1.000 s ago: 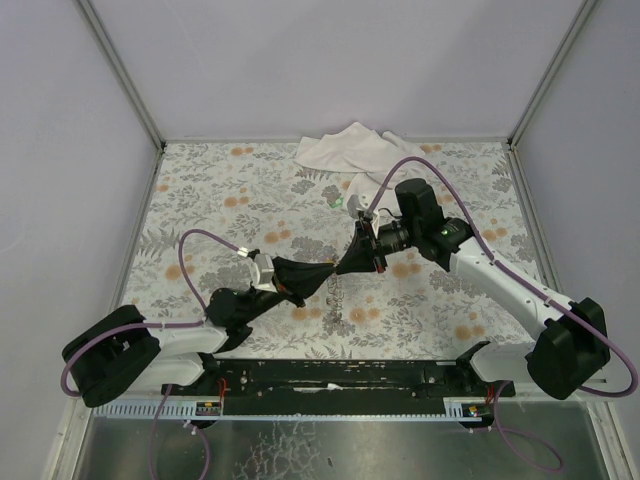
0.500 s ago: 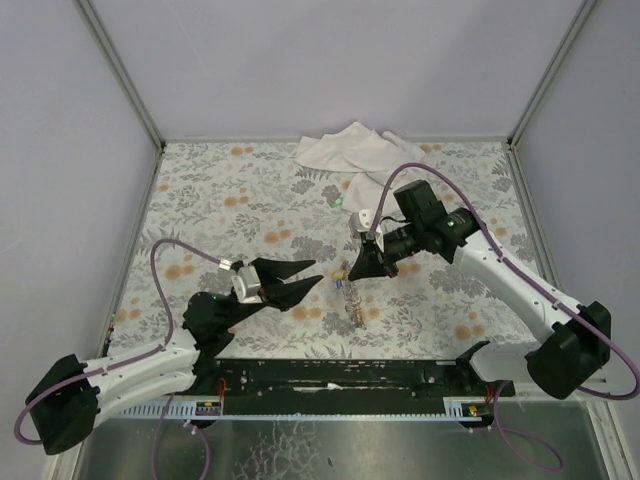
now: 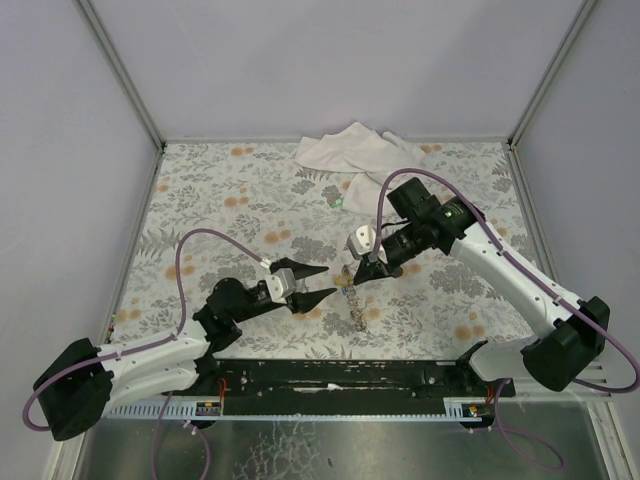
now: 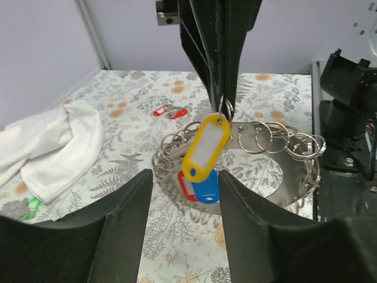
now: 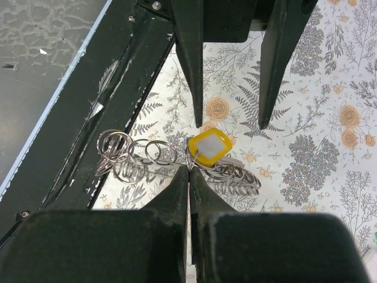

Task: Remove the keys from the keyring
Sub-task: Pick up the key from the keyring.

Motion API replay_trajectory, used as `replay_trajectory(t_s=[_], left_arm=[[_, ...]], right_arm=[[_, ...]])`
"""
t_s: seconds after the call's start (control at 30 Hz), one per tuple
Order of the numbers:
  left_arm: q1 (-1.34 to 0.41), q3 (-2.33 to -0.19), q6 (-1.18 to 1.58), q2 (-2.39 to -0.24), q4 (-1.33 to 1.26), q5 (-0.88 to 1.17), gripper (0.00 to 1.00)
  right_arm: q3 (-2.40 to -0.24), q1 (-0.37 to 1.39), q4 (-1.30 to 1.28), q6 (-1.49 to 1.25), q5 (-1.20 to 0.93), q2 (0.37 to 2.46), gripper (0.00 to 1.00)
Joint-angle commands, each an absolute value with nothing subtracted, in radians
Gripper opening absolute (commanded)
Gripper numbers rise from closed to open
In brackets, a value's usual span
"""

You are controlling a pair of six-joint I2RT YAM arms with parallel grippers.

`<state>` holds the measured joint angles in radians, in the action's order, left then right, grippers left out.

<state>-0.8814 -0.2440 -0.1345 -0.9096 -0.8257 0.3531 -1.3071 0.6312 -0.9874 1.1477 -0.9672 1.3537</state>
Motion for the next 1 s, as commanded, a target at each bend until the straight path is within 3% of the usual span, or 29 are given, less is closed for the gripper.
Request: replay_trajectory(t_s=[0.0,0.43,0.97], left_arm=[[-0.893,-0.212,-0.191,-0.902,-0.975,0.288,0.48],[-0.979,-0.172,-0.204,-0.993,-1.172,0.206,0.51],[-1.045,-0.189,-0.250,-1.061,-1.216,0.071,0.50]], right_arm=[[-1.351,0.643,-1.005,1.175,-0.999,1.346,0.00],[-1.384,0.643,-0.997,1.105,-1.041,1.389,0.00],[-1.388,0.643,-0.974,1.039,-1.069,1.415,0.00]])
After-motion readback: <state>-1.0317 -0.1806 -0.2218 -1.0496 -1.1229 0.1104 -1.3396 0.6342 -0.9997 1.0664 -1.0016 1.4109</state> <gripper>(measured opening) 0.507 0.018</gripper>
